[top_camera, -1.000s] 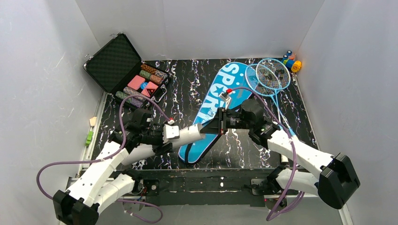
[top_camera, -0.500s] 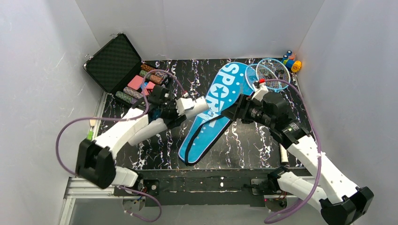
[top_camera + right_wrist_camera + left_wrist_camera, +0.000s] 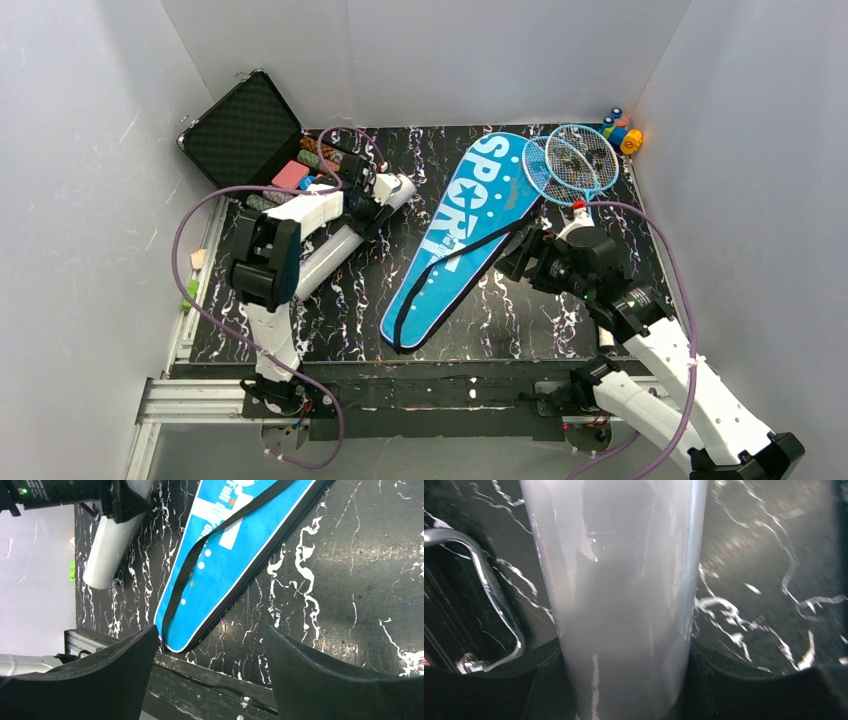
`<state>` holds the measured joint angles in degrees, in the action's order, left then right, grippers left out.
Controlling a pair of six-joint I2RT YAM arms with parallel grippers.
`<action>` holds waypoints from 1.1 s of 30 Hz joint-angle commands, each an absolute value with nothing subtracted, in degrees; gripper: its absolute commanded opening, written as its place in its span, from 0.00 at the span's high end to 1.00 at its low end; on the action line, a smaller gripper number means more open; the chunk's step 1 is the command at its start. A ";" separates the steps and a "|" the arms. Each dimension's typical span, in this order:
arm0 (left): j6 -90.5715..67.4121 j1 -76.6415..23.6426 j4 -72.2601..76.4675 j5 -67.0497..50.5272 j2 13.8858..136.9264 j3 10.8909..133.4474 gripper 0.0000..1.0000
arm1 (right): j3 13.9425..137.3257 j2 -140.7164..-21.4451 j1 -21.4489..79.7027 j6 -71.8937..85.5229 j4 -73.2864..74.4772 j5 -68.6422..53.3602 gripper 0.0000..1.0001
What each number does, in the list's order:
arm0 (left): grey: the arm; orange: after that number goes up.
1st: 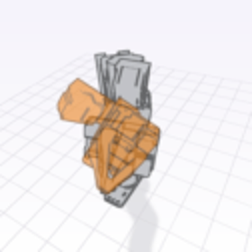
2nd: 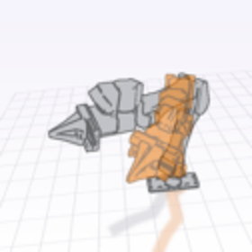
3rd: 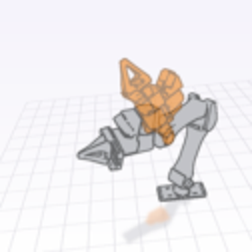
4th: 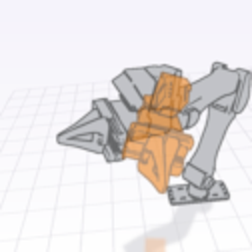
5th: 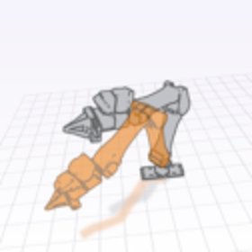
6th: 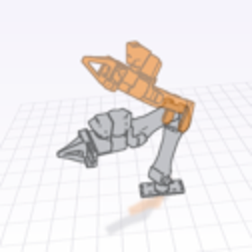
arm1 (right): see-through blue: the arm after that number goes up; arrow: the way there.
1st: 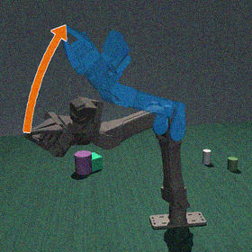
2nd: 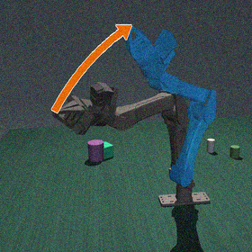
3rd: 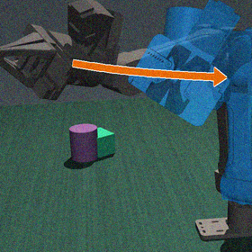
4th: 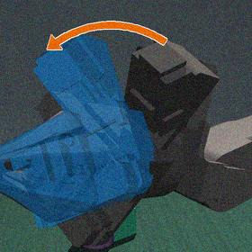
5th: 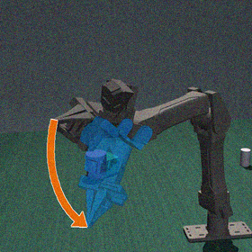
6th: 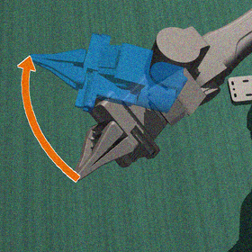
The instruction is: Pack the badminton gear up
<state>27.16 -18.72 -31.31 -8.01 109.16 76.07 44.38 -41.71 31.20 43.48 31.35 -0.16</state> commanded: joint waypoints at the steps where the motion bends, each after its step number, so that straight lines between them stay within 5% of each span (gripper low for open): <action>1: 23.26 -18.28 -30.62 -4.36 111.10 82.53 0.64 | 44.01 -40.65 30.77 44.65 33.16 2.84 0.15; 8: 23.75 -18.37 -29.43 -5.17 108.06 80.90 0.34 | 45.06 -41.74 29.54 44.73 36.13 4.42 0.13; 12: 24.27 -18.64 -31.33 -5.63 103.59 81.67 0.03 | 45.97 -43.87 27.31 44.74 36.84 3.41 0.12; 19: 23.95 -23.58 -42.25 5.96 100.23 92.84 0.02 | 48.99 -48.90 19.75 43.22 36.65 -3.83 0.12; 24: 22.05 -27.01 -52.13 -1.22 104.21 93.58 0.02 | 49.22 -51.04 12.55 43.44 35.73 -7.97 0.12; 27: 20.19 -36.77 -42.34 1.46 102.95 85.28 0.02 | 49.47 -52.76 9.96 43.34 35.17 -9.06 0.13; 33: 17.84 -44.29 -32.64 6.76 116.24 94.21 0.10 | 47.24 -51.70 8.10 43.69 34.86 -8.55 0.19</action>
